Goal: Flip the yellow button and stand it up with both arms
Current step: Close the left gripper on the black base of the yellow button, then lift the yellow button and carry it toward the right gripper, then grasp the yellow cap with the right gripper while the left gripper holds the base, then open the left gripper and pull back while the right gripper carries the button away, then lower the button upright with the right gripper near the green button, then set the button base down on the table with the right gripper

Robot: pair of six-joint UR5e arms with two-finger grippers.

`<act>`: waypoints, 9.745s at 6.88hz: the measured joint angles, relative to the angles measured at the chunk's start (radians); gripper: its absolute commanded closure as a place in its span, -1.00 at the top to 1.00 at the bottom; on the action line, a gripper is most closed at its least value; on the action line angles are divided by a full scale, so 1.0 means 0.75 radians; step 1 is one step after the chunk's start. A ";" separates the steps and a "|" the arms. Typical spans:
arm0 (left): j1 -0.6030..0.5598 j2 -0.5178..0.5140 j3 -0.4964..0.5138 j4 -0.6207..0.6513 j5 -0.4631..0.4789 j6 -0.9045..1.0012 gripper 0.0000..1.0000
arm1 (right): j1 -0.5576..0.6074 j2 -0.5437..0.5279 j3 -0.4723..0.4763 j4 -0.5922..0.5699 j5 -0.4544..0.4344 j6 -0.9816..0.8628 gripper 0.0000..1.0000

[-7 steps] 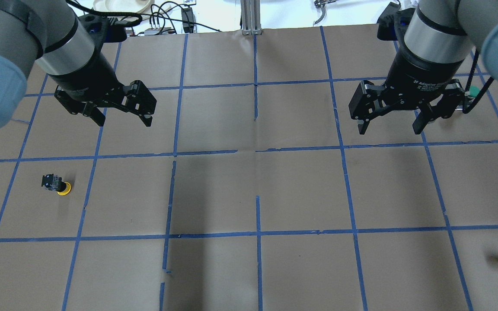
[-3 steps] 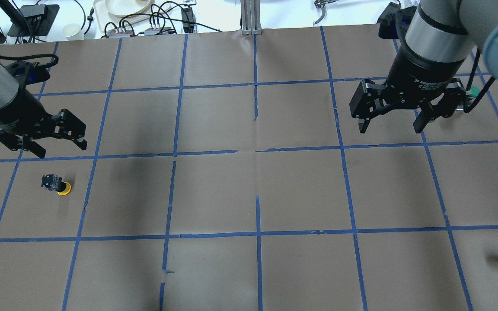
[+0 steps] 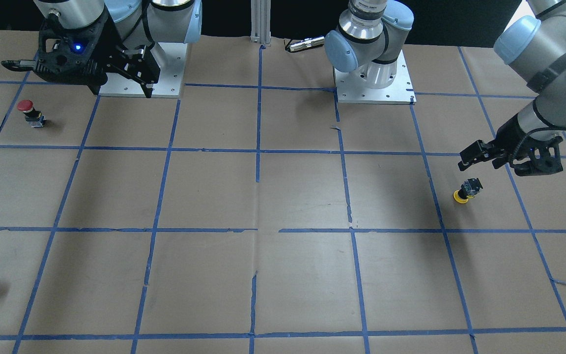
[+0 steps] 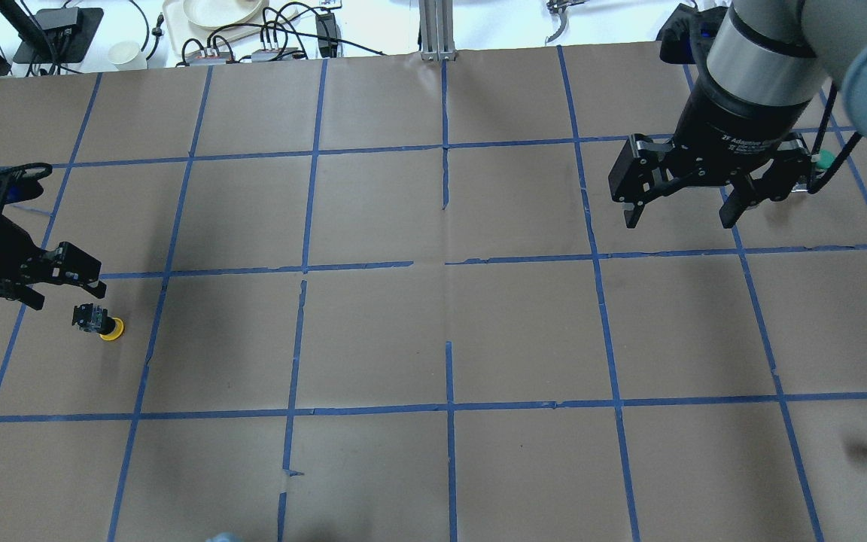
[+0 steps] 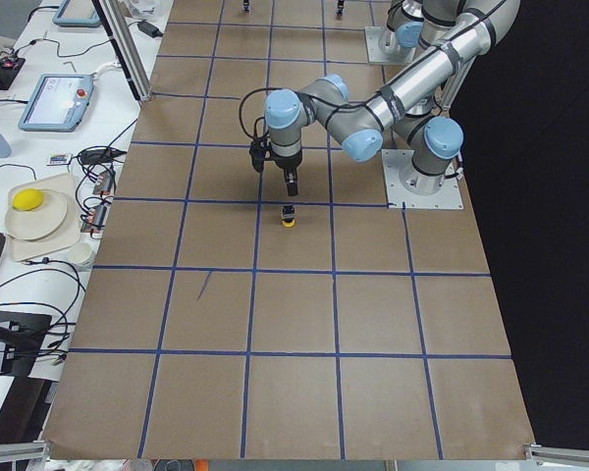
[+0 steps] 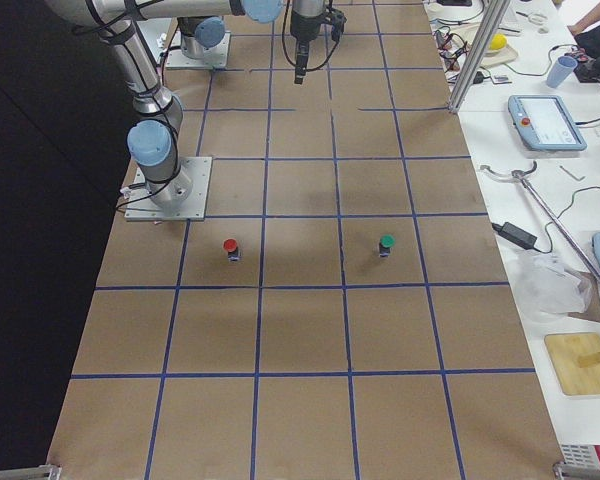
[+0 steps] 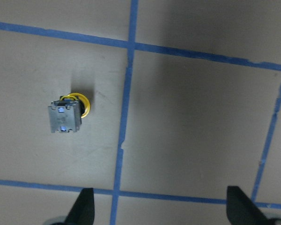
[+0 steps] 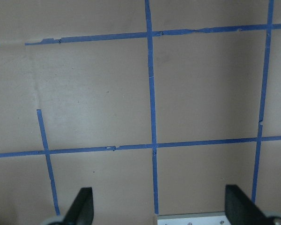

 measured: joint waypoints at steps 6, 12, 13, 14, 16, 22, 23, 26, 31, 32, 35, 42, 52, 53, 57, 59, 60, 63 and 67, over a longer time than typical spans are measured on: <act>0.071 -0.124 -0.137 0.259 -0.019 0.020 0.35 | -0.005 -0.015 -0.001 -0.029 0.001 0.001 1.00; 0.038 -0.112 -0.112 0.243 -0.107 0.044 -0.95 | -0.003 -0.009 0.005 -0.014 0.018 -0.003 1.00; -0.021 -0.094 -0.093 0.174 -0.220 0.080 -0.95 | -0.004 -0.009 0.003 -0.023 0.025 0.028 1.00; -0.087 -0.073 -0.080 0.070 -0.394 0.104 -0.95 | -0.004 -0.012 -0.002 -0.026 0.028 0.083 1.00; -0.254 -0.052 -0.103 -0.088 -0.897 0.121 -0.96 | -0.002 -0.018 -0.009 -0.019 0.027 0.253 1.00; -0.787 -0.019 -0.131 0.027 -1.778 0.005 -1.00 | -0.030 -0.005 -0.007 -0.033 0.571 1.074 1.00; -0.843 -0.016 -0.134 0.112 -1.809 -0.045 -1.00 | -0.059 -0.005 -0.008 -0.052 0.645 1.098 1.00; -0.912 -0.026 -0.128 0.233 -1.960 -0.126 -1.00 | -0.121 -0.012 0.034 -0.054 0.788 1.228 1.00; -0.919 -0.023 -0.116 0.248 -2.052 -0.129 -1.00 | -0.121 -0.033 0.103 -0.034 0.878 1.302 0.68; -0.918 -0.022 -0.117 0.248 -2.053 -0.129 -1.00 | -0.122 -0.033 0.100 -0.032 0.881 1.303 0.50; -0.921 -0.018 -0.121 0.248 -2.055 -0.131 -0.99 | -0.127 -0.031 0.095 -0.042 0.880 1.299 -0.51; -0.934 -0.019 -0.122 0.250 -2.049 -0.188 1.00 | -0.133 -0.038 0.081 -0.042 0.886 1.292 -0.81; -0.888 0.201 0.483 -0.612 -0.138 -0.521 0.99 | -0.463 -0.026 0.340 -0.459 -0.147 -0.119 -0.86; -0.865 0.207 0.481 -0.632 -0.030 -0.523 0.99 | -0.487 -0.023 0.437 -0.661 -0.228 -0.216 -0.86; -0.825 0.219 0.464 -0.633 0.025 -0.501 0.99 | -0.668 0.011 0.733 -1.231 -0.300 -0.327 -0.86; -0.827 0.236 0.461 -0.632 0.030 -0.495 0.99 | -0.689 0.128 0.763 -1.433 -0.394 -0.298 -0.86; -0.828 0.243 0.460 -0.632 0.033 -0.496 0.99 | -0.690 0.194 0.774 -1.542 -0.463 -0.255 -0.86; -0.830 0.242 0.461 -0.631 0.030 -0.496 0.99 | -0.684 0.302 0.846 -1.771 -0.629 -0.057 -0.86; -0.824 0.234 0.454 -0.558 0.023 -0.537 0.99 | -0.657 0.395 0.930 -1.850 -0.693 0.286 -0.84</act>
